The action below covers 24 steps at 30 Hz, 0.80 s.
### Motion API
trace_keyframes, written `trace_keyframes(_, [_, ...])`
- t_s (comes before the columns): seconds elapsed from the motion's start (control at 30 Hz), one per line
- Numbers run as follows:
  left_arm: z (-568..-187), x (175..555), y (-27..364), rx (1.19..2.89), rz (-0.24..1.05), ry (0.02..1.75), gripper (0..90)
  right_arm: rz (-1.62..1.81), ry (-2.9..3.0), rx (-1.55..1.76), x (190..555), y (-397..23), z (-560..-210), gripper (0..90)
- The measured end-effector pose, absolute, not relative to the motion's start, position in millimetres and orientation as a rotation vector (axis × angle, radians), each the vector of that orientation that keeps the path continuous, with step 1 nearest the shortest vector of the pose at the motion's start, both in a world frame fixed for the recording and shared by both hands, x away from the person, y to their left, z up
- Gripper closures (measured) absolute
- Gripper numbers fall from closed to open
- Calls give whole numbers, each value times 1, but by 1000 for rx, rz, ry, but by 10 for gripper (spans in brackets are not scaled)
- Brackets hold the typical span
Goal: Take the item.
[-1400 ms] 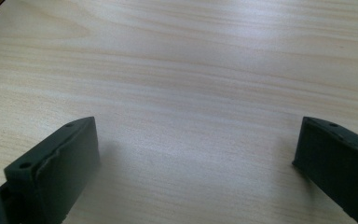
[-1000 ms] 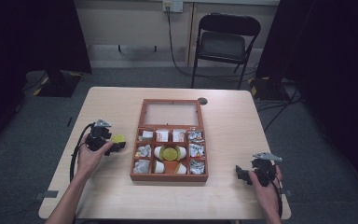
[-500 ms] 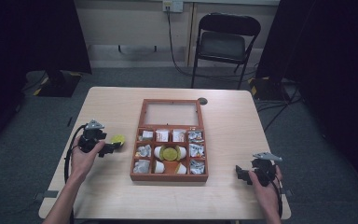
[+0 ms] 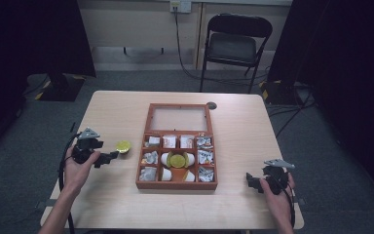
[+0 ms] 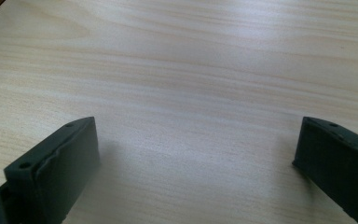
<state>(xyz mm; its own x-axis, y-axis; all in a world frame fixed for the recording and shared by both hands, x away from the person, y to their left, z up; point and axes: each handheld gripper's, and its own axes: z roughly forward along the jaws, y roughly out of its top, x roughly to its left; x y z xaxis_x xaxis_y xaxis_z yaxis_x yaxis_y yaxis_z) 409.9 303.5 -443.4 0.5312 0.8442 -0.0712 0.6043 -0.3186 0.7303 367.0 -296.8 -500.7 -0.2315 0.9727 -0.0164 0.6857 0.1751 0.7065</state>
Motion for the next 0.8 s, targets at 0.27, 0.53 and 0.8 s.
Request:
trace_keyframes(0.27, [-449,395,320,2044,434,1225,195,807,1987,1558,367,-297,-501,0])
trace_keyframes(0.53, [-462,381,335,2046,429,1285,195,807,1986,1560,367,-297,-501,0])
trace_keyframes(0.8, [-476,363,337,2076,469,1289,198,807,1986,1559,367,-297,-501,0])
